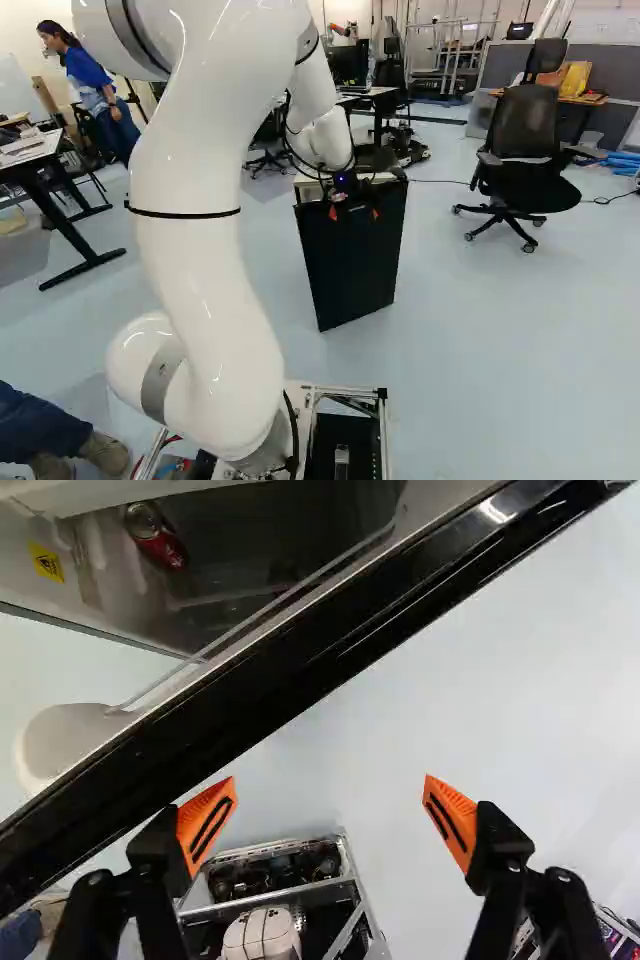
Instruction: Grab a drink from the fridge
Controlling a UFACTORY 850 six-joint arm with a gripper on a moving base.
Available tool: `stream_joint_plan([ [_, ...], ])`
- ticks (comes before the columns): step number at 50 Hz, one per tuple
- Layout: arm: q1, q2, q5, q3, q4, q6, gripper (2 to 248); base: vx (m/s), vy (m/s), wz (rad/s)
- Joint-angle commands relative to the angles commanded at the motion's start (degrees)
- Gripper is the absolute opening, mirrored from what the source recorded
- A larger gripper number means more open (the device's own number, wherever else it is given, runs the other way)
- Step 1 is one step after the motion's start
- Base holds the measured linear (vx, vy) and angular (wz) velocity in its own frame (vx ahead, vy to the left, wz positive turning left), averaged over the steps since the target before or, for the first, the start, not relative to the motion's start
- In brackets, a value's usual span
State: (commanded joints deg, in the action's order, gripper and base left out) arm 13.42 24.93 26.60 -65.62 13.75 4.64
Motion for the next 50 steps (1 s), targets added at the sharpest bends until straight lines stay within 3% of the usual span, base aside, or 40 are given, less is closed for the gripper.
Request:
stream_joint_plan([
  [31, -2.2, 0.8, -4.7, -1.1, 0.0, 0.0, 247, 0.000, 0.000, 0.000],
  [50, -3.5, 1.5, -5.0, -2.0, 0.0, 0.0, 247, 0.000, 0.000, 0.000],
])
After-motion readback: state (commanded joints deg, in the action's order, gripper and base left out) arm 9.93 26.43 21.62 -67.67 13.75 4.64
